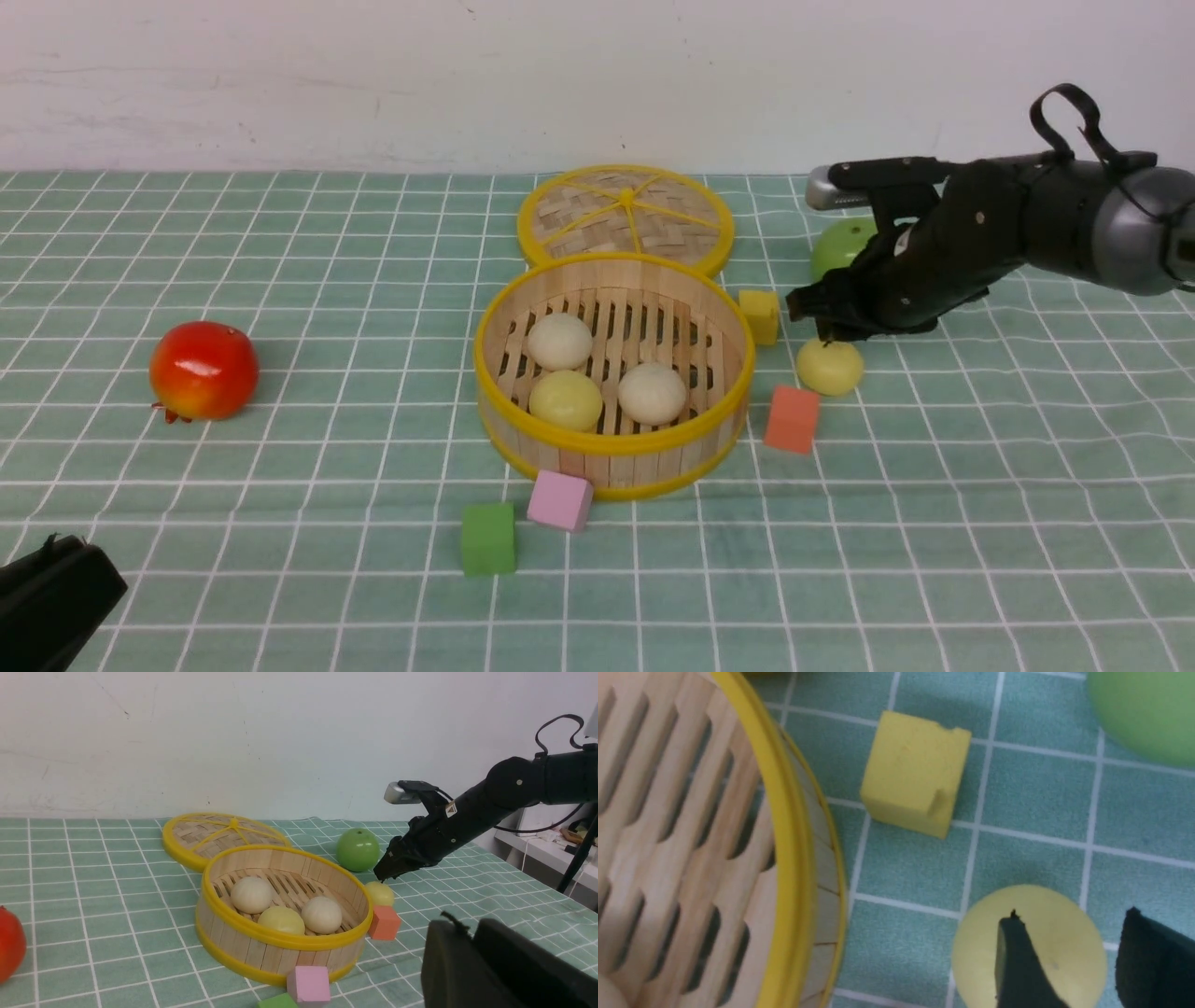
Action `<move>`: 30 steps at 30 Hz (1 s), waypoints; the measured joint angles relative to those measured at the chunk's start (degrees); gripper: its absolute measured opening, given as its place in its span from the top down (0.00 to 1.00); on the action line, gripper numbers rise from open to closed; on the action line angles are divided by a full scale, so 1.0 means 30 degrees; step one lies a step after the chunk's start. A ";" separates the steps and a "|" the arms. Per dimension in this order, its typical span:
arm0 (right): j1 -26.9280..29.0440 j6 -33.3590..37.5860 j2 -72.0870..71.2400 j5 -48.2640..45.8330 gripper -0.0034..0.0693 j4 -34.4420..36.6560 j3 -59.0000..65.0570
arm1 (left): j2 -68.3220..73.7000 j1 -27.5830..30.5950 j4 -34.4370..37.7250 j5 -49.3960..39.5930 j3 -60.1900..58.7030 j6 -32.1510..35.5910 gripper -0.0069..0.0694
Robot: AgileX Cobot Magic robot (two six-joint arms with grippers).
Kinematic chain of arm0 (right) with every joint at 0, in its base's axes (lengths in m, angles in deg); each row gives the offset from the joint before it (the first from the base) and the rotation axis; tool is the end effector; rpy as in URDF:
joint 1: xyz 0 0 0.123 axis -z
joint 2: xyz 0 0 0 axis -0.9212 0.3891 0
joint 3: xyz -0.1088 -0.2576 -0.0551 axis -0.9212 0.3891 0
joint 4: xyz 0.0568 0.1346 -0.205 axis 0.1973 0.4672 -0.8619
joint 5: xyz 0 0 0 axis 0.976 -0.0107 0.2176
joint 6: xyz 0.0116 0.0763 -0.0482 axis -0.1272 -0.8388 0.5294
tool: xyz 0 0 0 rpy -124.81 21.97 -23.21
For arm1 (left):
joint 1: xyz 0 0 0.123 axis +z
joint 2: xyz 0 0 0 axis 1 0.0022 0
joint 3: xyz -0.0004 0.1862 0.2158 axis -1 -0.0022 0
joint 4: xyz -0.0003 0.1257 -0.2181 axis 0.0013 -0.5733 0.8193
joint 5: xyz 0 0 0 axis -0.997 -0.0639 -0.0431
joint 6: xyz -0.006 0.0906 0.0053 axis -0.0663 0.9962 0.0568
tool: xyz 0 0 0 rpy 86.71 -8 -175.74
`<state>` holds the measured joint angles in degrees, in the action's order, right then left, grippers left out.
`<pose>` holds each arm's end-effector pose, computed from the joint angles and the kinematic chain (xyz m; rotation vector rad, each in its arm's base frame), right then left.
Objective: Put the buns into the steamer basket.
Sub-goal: Use the right arm to grab a steamed stuffed bun, then use the right arm to put the steamed stuffed bun into the steamer
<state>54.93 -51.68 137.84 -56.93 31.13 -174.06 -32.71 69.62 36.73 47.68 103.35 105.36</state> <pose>0.4551 0.1025 0.2019 -0.1152 2.4677 0.2082 0.0512 -0.0308 0.2784 0.1739 1.5372 -0.5785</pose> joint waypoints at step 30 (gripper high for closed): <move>-0.0975 0.3482 -0.1561 0.0243 0.95 0.1689 0.0014 | 0.0000 0.0000 0.0000 0.0000 0.0000 0.0000 0.80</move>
<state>52.00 -41.24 133.15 -56.20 36.20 -174.02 -32.71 69.62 36.73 47.68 103.35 105.36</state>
